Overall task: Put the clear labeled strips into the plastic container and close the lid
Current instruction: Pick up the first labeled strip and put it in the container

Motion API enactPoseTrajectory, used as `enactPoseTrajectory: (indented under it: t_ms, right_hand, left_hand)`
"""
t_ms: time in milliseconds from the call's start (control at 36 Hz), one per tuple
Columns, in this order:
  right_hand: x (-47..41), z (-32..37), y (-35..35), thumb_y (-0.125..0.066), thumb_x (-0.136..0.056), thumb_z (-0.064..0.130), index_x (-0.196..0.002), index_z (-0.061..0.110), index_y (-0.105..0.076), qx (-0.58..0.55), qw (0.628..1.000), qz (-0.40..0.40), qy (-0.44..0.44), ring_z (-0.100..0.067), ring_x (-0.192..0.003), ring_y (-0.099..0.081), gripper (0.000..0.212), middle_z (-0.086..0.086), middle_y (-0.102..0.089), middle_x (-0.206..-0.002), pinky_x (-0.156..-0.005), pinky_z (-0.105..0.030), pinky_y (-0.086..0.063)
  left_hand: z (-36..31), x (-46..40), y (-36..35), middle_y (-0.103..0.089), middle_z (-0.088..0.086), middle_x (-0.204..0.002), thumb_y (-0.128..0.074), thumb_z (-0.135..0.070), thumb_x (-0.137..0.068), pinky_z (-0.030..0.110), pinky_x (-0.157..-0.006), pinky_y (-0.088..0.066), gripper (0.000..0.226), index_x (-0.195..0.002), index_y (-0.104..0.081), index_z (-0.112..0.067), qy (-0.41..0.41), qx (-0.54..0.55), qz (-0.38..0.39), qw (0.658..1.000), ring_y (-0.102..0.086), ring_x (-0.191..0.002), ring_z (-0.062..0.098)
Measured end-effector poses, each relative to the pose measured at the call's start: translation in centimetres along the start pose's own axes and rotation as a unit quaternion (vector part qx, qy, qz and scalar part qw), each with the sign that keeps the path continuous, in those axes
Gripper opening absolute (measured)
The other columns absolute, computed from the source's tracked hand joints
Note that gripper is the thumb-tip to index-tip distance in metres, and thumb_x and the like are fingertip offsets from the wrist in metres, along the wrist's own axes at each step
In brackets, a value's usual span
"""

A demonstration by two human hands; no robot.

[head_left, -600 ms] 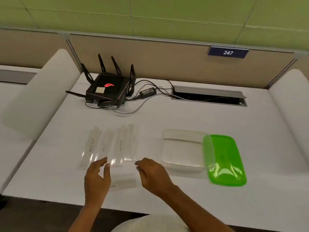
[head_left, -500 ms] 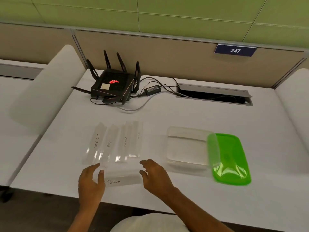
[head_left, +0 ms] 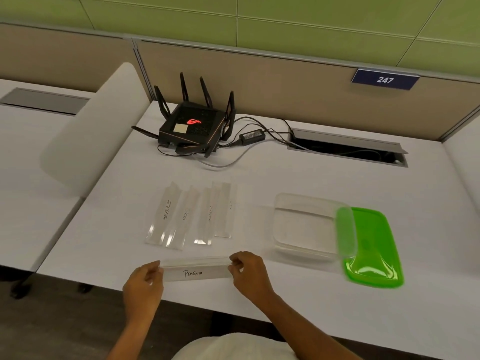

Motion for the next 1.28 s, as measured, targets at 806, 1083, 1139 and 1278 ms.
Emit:
enactPoseTrajectory:
  t_ms: [806,1083,1139,1278]
  right_hand:
    - [0.1,6.0,10.0,-0.083,-0.081,0.028,-0.126,0.015,-0.056,0.224,0.965,-0.124,0.055,-0.021,-0.102,-0.053,0.054,-0.003,-0.051,-0.114,-0.066,-0.033,-0.055]
    - [-1.2,3.7,17.1,-0.09,-0.065,0.044,-0.111,0.019,-0.066,0.345,0.925,-0.155,0.035,-0.027,-0.099,-0.051,0.058,-0.006,-0.055,-0.104,-0.057,-0.034,-0.044]
    - [-1.2,2.9,18.6,-0.089,-0.064,0.048,-0.107,0.019,-0.066,0.36,0.919,-0.158,0.037,-0.027,-0.098,-0.051,0.056,-0.005,-0.056,-0.099,-0.058,-0.035,-0.044]
    - [-1.7,0.8,22.3,-0.083,-0.059,0.059,-0.096,0.02,-0.068,0.409,0.899,-0.152,0.046,-0.028,-0.093,-0.055,0.056,-0.005,-0.062,-0.087,-0.06,-0.036,-0.047]
  left_hand:
    - [-13.0,1.6,0.5,-0.07,0.006,-0.113,-0.078,-0.003,-0.086,0.004,-0.086,-0.052,0.025,-0.11,-0.077,-0.008,-0.203,0.045,-0.012,0.978,-0.069,-0.093,0.02]
    - [-20.0,2.5,-4.2,-0.069,0.0,-0.101,-0.077,-0.003,-0.088,0.012,-0.082,-0.058,0.023,-0.11,-0.078,-0.009,-0.284,0.068,0.007,0.956,-0.069,-0.087,0.013]
    - [-21.1,2.7,-5.6,-0.069,0.0,-0.1,-0.076,-0.003,-0.088,0.006,-0.08,-0.054,0.022,-0.109,-0.079,-0.009,-0.292,0.074,0.018,0.953,-0.07,-0.088,0.014]
    - [-24.1,3.2,-8.9,-0.068,-0.003,-0.096,-0.074,0.0,-0.09,0.015,-0.079,-0.058,0.021,-0.107,-0.079,-0.01,-0.319,0.092,0.039,0.943,-0.07,-0.087,0.012]
Point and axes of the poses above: each hand's wrist, its own x-axis away from the middle knuckle, its own y-axis out of the back of the hand, z = x × y, the point moved 6 cm from there along -x, towards the middle knuckle
